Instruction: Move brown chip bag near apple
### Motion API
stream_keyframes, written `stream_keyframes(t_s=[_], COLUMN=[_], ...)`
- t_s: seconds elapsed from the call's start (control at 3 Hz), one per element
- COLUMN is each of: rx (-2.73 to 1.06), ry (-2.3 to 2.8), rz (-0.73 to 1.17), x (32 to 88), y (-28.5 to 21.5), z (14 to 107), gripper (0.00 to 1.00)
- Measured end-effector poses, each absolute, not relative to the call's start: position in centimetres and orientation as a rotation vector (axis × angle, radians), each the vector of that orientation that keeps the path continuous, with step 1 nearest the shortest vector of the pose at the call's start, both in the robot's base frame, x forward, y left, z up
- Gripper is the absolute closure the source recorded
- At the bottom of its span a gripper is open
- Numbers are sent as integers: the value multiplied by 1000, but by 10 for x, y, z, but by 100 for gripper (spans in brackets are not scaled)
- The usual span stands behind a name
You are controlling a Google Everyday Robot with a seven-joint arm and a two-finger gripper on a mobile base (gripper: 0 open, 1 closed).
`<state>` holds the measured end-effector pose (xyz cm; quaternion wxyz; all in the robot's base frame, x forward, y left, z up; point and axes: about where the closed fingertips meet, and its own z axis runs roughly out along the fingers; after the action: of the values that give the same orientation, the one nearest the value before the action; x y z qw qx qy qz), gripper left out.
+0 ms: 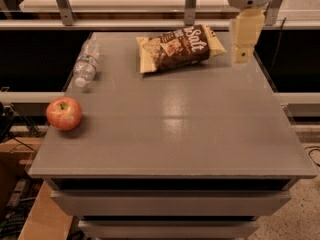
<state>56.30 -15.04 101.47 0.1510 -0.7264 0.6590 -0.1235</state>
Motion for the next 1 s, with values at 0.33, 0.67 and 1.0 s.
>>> stream_keyframes(t_s=[0.33, 0.67, 1.0], rx=[-2167, -2174, -2196], ry=[1801, 1761, 1753], rz=[-468, -597, -661], x=[605, 636, 666], y=[-121, -99, -80], z=[1009, 996, 975], gripper=[0, 0, 0])
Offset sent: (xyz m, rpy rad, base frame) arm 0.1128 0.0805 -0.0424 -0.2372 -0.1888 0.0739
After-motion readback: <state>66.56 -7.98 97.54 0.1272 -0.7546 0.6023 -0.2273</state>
